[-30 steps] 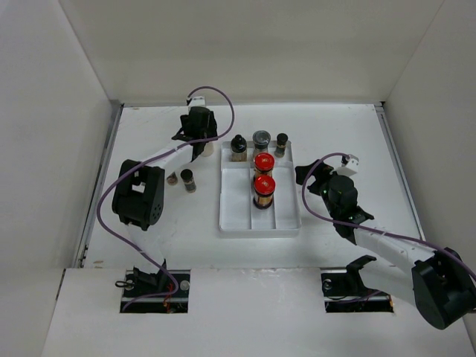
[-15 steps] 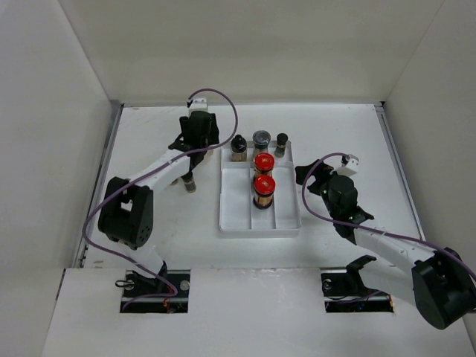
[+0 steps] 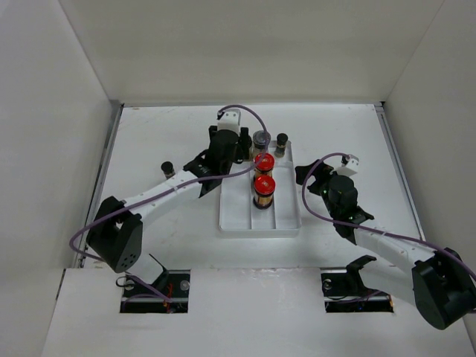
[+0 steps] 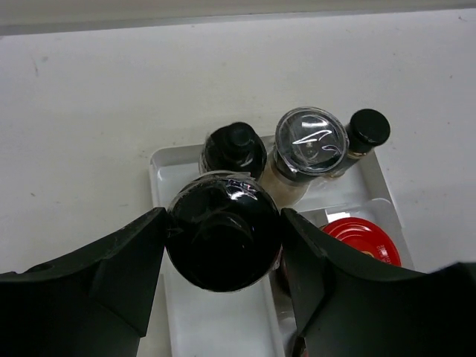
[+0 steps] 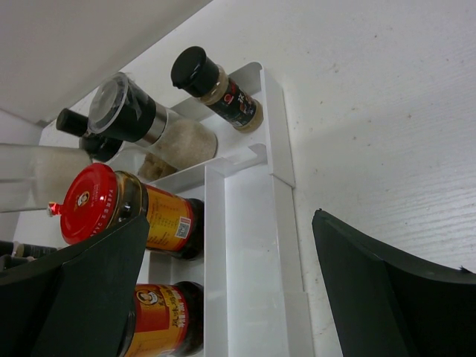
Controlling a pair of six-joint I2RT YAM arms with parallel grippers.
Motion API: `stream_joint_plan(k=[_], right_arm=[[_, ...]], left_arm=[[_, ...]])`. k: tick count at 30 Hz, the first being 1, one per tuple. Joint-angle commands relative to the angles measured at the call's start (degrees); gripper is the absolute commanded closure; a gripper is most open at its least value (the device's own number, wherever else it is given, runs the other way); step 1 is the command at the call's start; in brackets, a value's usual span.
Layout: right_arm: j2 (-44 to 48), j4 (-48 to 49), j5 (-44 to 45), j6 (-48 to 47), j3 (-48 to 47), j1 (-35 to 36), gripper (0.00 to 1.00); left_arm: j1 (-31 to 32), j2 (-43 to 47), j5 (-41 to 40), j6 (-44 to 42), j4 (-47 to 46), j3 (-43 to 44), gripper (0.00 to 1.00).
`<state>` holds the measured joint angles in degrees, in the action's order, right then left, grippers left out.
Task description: Organize the condiment bottles
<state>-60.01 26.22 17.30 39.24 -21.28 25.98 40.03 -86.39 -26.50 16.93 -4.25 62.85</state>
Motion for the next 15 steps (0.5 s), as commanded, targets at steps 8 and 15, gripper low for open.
stream_joint_plan(k=[8,15], right_arm=[[1.2,3.5,-0.4,-0.6,-1.3,0.5,0.01],[1.4,3.5,-0.4,-0.6,-1.3,0.5,0.01]], left_arm=[[3.8,-1.8,-5.6,0.4,-4.9,-1.5,0.62],[4.9,3.1,-9.9,0.2,-4.2,-5.4,0.63]])
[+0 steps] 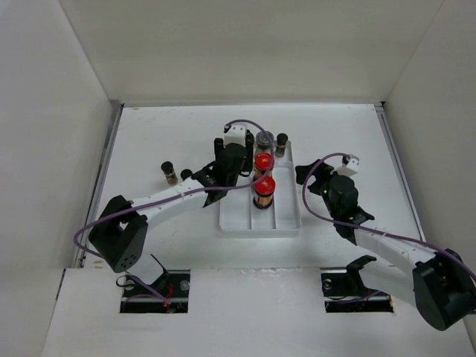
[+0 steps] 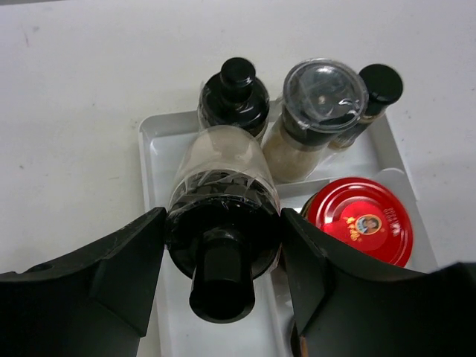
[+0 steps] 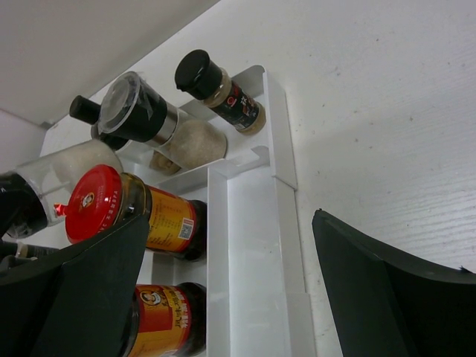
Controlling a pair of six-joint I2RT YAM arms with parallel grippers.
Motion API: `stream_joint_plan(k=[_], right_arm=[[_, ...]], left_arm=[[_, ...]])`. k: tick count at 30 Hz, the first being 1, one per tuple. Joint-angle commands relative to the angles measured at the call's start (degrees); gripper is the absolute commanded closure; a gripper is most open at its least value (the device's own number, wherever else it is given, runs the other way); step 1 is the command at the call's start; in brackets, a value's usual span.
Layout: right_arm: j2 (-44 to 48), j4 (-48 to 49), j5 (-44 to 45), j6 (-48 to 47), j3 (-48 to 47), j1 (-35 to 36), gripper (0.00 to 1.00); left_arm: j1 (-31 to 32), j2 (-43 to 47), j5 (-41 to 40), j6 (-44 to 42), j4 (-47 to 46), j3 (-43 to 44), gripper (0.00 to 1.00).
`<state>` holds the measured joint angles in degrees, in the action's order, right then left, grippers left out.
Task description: Organize the condiment bottles
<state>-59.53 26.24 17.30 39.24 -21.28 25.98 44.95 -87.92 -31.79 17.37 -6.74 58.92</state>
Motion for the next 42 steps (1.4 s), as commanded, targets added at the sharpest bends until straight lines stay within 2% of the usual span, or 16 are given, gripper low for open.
stream_joint_plan(k=[1,7,27,29,33,36,39,42], right_arm=[[0.9,3.5,-0.4,-0.6,-1.3,0.5,0.01],[0.3,3.6,-0.4,-0.6,-1.4,0.5,0.01],[1.2,3.4,-0.4,-0.6,-1.3,0.5,0.01],[1.2,3.4,-0.4,-0.6,-1.3,0.5,0.01],[0.6,3.5,-0.4,-0.6,-1.4,0.5,0.01],[0.6,3.5,-0.4,-0.6,-1.5,0.5,0.01],[0.9,3.5,-0.4,-0.6,-1.3,0.5,0.01],[0.5,3.5,-0.4,-0.6,-1.5,0.5,0.01]], left_arm=[[0.2,5.3,-4.9,-0.3,-1.5,-2.0,0.63],[0.5,7.6,-5.0,-0.1,-0.7,-3.9,0.63],[0.3,-4.9,-0.5,1.4,-8.5,-2.9,0.63],[0.4,-4.6,-0.8,1.8,-9.2,-3.7,0.57],[-0.2,-2.1,-1.4,2.5,-9.4,-5.7,0.31],[-0.3,0.8,-2.5,2.7,-8.8,-7.5,0.17],[-0.7,5.8,-4.0,2.6,-7.6,-10.0,0.15],[-1.7,11.5,-5.9,3.4,-4.3,-12.9,0.19]])
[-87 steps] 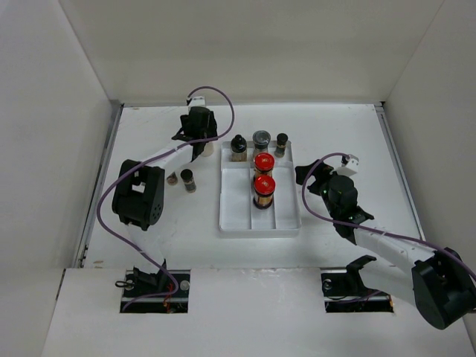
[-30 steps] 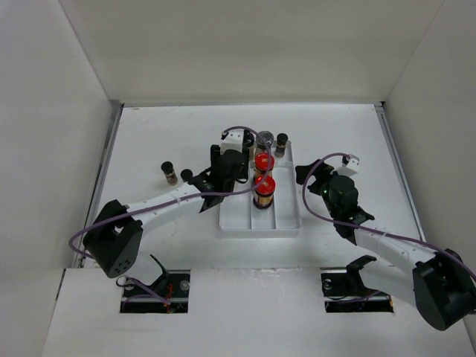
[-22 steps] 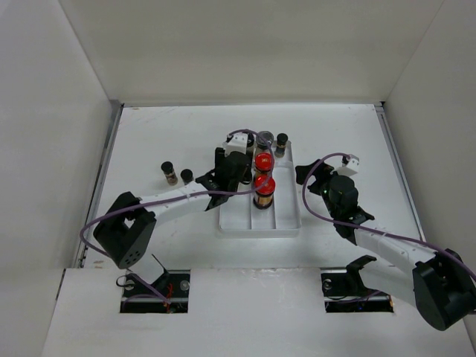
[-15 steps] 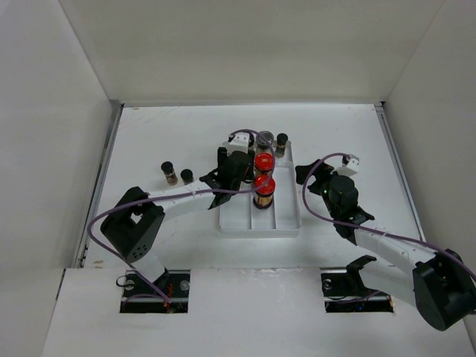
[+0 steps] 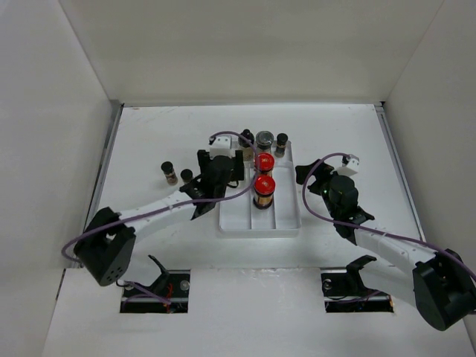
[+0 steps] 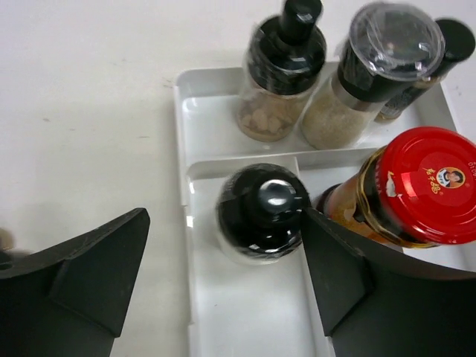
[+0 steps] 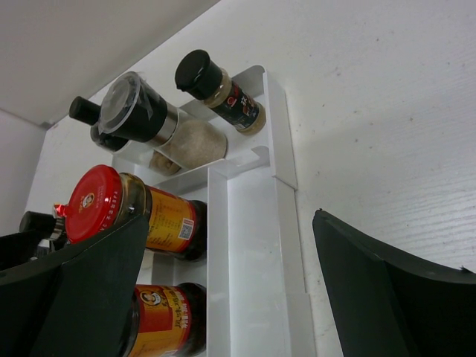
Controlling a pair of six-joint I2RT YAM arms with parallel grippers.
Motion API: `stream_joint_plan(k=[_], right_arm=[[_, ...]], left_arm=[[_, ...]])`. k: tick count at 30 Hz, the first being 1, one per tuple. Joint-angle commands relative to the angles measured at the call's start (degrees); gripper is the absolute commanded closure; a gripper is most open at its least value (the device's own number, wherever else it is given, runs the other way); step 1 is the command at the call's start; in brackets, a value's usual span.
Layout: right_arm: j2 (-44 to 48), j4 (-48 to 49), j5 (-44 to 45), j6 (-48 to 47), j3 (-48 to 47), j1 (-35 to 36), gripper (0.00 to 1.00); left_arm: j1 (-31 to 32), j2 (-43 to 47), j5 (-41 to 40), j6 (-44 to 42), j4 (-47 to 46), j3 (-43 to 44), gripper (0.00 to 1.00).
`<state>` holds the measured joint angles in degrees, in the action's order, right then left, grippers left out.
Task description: Organize the condiment bottles
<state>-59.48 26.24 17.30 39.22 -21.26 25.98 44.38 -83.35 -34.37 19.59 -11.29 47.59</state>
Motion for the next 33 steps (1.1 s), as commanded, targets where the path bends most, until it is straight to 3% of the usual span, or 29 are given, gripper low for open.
stream_joint_plan(k=[1,6,16,28,33], right_arm=[[0.3,3.5,-0.4,-0.6,-1.5,0.5,0.01],[-0.3,3.6,-0.6,-0.6,-1.8,0.6,0.01],[-1.2,3.6,-1.2,-0.6,-2.1,0.9,0.01],[-2.0,3.6,-1.4,-0.6,-2.4,1.0,0.01],[-1.8,3.6,-1.4,-0.6,-2.4,1.0,0.01]], left_arm=[[-1.8,8.7,-4.0,1.7,1.7,-2.4,0.22],[-7.1,14.5,-4.0,6.4,10.2,-6.2,0.4],[-13.2,15.0,-0.4,8.9,7.9,-10.3,0.36],[-15.9,9.9,-2.1,9.2,4.0,-11.1,0.43],[-15.7,12.9,-2.6,9.4,2.4,-12.7,0.42]])
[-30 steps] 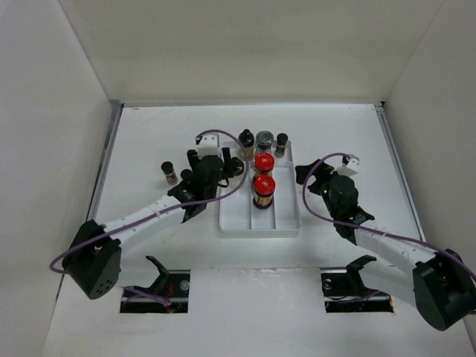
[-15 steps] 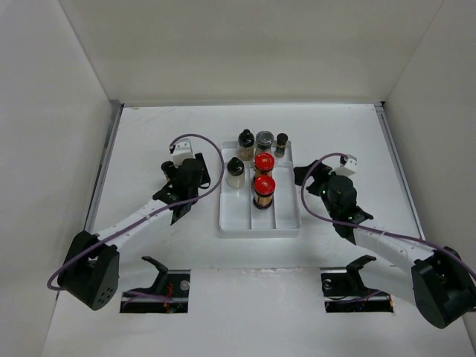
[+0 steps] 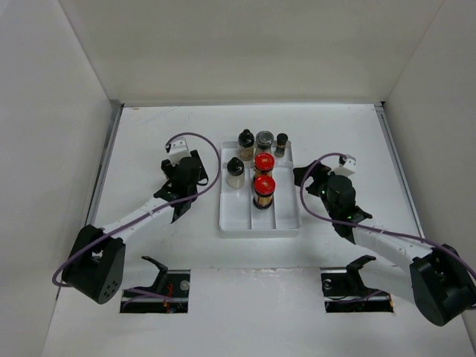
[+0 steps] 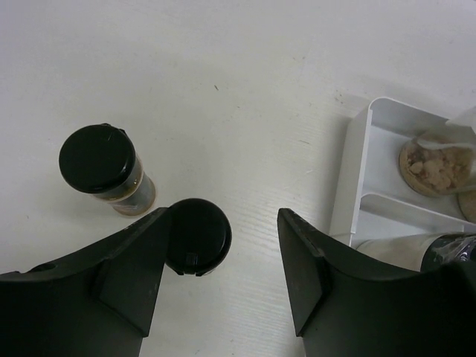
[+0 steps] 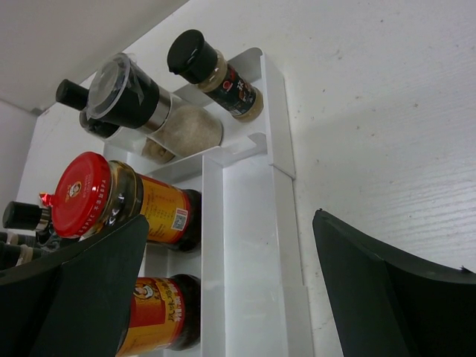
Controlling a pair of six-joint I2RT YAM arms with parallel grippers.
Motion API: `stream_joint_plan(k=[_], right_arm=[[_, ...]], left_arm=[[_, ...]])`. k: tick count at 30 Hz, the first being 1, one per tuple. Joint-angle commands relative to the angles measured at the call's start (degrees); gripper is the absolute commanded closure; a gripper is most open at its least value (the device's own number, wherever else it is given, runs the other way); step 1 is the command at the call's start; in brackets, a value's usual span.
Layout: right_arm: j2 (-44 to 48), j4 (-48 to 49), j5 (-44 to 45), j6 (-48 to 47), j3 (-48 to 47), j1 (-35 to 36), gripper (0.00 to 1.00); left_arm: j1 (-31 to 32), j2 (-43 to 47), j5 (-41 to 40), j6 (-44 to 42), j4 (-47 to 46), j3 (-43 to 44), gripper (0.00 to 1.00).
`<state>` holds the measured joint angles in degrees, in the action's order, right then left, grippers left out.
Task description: Organize the condiment bottles
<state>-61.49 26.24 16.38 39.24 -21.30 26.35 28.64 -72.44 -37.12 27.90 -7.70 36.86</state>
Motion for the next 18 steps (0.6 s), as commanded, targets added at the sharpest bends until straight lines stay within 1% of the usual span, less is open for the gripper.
stream_joint_plan(k=[1,7,10,12,18], right_arm=[[0.2,3.6,-0.5,-0.6,-2.3,0.6,0.01],[-0.5,3.6,-0.5,-0.6,-2.6,0.9,0.01],[-0.3,3.6,-0.5,-0.6,-2.5,0.8,0.01],[-0.4,3.6,-0.6,-0.6,-2.6,0.9,0.01],[0.0,3.6,-0.6,-0.7,-2.4,0.9,0.01]], left_arm=[[0.2,2.9,0.1,1.0,-1.4,-2.3,0.41],[1.1,7.2,-0.1,1.2,-0.6,-3.6,0.4],[0.6,7.4,-0.2,1.3,-0.1,-4.0,0.41],[0.4,6.7,0.1,1.3,-0.6,-4.3,0.41],[0.1,1.6,0.0,0.9,-1.1,-2.8,0.46]])
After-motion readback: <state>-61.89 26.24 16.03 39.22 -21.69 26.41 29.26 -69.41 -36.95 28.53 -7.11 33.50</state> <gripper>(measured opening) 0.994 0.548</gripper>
